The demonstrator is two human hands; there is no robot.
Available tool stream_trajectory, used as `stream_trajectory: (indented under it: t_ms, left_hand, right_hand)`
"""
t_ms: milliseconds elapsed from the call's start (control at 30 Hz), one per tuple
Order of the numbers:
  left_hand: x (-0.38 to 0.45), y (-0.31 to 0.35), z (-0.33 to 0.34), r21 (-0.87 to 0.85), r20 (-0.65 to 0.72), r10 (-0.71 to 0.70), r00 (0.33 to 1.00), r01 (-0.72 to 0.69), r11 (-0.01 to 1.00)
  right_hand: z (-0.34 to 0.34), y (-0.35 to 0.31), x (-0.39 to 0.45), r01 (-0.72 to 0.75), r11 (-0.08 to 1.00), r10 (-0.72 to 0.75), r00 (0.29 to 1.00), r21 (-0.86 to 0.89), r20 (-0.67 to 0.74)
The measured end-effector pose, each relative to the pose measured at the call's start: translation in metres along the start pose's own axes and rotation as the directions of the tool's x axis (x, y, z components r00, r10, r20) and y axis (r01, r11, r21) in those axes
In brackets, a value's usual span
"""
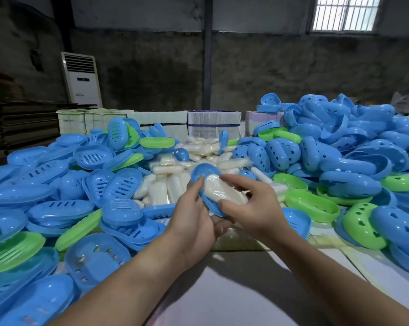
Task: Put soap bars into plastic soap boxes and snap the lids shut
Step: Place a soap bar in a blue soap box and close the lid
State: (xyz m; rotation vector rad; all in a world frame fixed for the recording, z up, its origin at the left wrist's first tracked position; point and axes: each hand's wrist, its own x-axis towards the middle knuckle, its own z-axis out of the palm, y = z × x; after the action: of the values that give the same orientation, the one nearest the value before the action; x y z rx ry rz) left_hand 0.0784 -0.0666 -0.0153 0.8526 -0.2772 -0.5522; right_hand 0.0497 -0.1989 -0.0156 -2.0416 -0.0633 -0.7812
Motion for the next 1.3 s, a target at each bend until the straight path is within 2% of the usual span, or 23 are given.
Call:
stream_trajectory:
  t_ms: [167,300,367,500,567,733,900,1033,1133,1200,1300]
  left_hand:
    - [0.001,-0.009,0.001,0.030,0.083,-0.039,0.996,0.037,0.999]
    - [0.000,-0.011,0.004,0.057,0.102,-0.049,0.994,0.043,0.997]
    - [-0.001,-0.013,0.005,0.050,0.129,-0.017,0.992,0.011,0.999]
    - [0.000,-0.015,0.003,0.058,0.135,-0.004,0.991,-0.004,0.998]
    - [0.001,-0.015,-0.001,0.117,0.121,-0.008,0.993,-0.006,0.993]
    - [0.003,-0.014,-0.007,0.231,0.101,0.019,0.995,-0.042,0.972]
    - [0.006,-0.016,-0.008,0.221,0.076,0.009,0.997,-0.025,0.975]
    - [0.007,-0.018,-0.008,0.185,0.069,0.014,0.998,-0.027,0.982]
    - [0.007,-0.019,-0.008,0.180,0.065,0.028,0.998,-0.039,0.983]
    - [0.006,-0.019,-0.007,0.196,0.070,0.027,0.997,-0.040,0.980]
    - [0.005,-0.019,-0.007,0.223,0.059,0.023,0.998,-0.035,0.974]
  right_hand:
    - [0.002,0.001,0.001,0.027,0.998,-0.033,0.993,-0.048,-0.114]
    - [0.004,0.003,0.002,0.044,0.999,-0.042,0.993,0.021,-0.112]
    - [0.003,0.001,0.002,0.010,0.998,-0.005,0.997,0.063,-0.083]
    - [-0.005,-0.005,0.004,-0.206,0.931,0.197,0.979,0.302,0.060]
    - [-0.008,-0.005,0.003,-0.282,0.903,0.251,0.958,0.323,0.136]
    - [-0.009,-0.005,0.001,-0.355,0.876,0.277,0.924,0.326,0.264]
    - [-0.010,-0.001,0.003,-0.293,0.897,0.178,0.924,0.331,0.337]
    - [-0.018,-0.005,0.004,-0.225,0.915,0.119,0.944,0.336,0.308]
    - [-0.028,-0.004,0.009,-0.190,0.928,0.132,0.972,0.320,0.192]
    - [-0.032,0.000,0.013,-0.168,0.958,0.152,0.985,0.232,0.084]
    - [-0.035,0.011,0.019,-0.169,0.985,0.168,0.985,-0.032,-0.040]
